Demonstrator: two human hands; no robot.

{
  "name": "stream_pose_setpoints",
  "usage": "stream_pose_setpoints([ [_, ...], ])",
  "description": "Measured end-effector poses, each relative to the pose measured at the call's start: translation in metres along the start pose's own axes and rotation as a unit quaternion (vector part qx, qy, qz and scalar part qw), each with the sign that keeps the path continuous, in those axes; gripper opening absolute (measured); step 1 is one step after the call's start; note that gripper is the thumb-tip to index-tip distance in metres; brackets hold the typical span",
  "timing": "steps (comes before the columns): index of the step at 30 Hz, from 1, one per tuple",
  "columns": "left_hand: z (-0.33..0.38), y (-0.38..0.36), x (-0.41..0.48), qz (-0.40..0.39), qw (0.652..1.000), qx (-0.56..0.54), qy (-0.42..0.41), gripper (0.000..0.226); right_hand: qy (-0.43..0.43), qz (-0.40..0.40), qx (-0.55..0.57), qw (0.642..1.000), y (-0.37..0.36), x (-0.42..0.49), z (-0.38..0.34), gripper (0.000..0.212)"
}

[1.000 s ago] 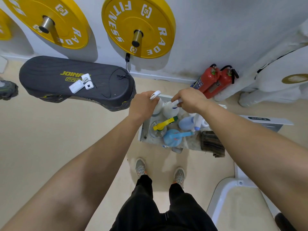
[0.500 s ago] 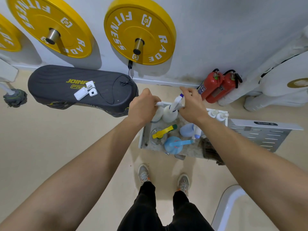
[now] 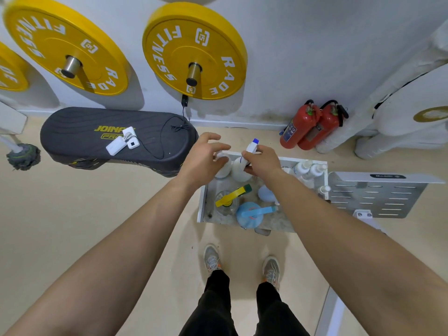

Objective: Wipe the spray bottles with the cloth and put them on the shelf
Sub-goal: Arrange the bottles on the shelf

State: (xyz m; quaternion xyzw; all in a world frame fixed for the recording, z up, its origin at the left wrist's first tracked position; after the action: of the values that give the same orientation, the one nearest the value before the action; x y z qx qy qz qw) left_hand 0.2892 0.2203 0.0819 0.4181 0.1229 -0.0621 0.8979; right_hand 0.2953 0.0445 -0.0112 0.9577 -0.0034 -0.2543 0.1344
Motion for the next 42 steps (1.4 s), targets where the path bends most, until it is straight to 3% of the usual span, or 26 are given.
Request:
stream_pose_setpoints([
  [5, -0.016, 0.005, -0.002, 0.041, 0.985, -0.148, 0.084, 0.052, 0.010, 0.013, 0.014, 1.000, -0.002, -0.002, 0.007, 0.043],
  [7, -0.013, 0.005, -0.002, 0.055, 0.987, -0.137, 0.066, 0.048, 0.004, 0.028, 0.009, 1.000, -0.003, 0.000, 0.010, 0.041],
  [11, -0.006, 0.007, -0.003, 0.074, 0.993, -0.092, 0.002, 0.044, 0.004, 0.046, 0.003, 0.999, -0.003, 0.001, 0.012, 0.012],
  [15, -0.012, 0.002, 0.003, 0.062, 0.993, -0.084, 0.047, 0.051, 0.012, 0.052, -0.019, 0.998, -0.003, 0.001, 0.012, 0.018],
  [17, -0.018, -0.003, 0.006, 0.057, 0.993, -0.050, 0.088, 0.041, 0.017, 0.044, -0.024, 0.999, -0.003, 0.000, 0.013, 0.023],
  [20, -0.011, -0.007, 0.002, 0.072, 0.996, -0.002, 0.056, 0.022, 0.029, 0.030, -0.029, 0.999, -0.004, -0.001, 0.012, 0.018],
  [24, -0.008, -0.009, -0.001, 0.110, 0.993, 0.011, 0.040, 0.027, 0.032, 0.033, -0.047, 0.998, -0.003, -0.001, 0.010, 0.034],
  [27, -0.005, -0.008, -0.007, 0.148, 0.988, 0.001, 0.042, 0.039, 0.031, 0.025, -0.058, 0.998, -0.002, -0.002, 0.008, 0.032],
  [31, -0.006, -0.007, -0.015, 0.176, 0.983, -0.007, 0.050, 0.044, 0.025, 0.019, -0.041, 0.999, -0.003, 0.002, 0.016, 0.071],
  [33, -0.007, -0.006, -0.017, 0.176, 0.983, -0.014, 0.054, 0.038, 0.020, 0.014, -0.027, 0.999, -0.004, 0.001, 0.016, 0.063],
  [36, -0.009, -0.003, -0.019, 0.187, 0.980, -0.019, 0.058, 0.035, 0.032, 0.021, -0.039, 0.999, -0.002, 0.003, 0.006, 0.021],
  [42, -0.025, -0.008, -0.020, 0.181, 0.979, -0.029, 0.083, 0.030, 0.033, 0.041, -0.047, 0.997, 0.008, 0.006, -0.001, 0.013],
])
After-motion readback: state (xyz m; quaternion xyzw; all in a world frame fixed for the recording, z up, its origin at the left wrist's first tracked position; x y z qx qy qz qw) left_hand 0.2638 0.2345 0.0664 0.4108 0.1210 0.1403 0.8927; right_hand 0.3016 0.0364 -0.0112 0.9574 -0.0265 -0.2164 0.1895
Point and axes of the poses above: each hand's wrist, its own x-axis towards the middle knuckle, its own y-axis out of the back of the hand, z = x × y, the point moved 10 cm from there along x, towards the middle knuckle, and after that the axes turned 11 degrees about y, right-handed, at the moved point
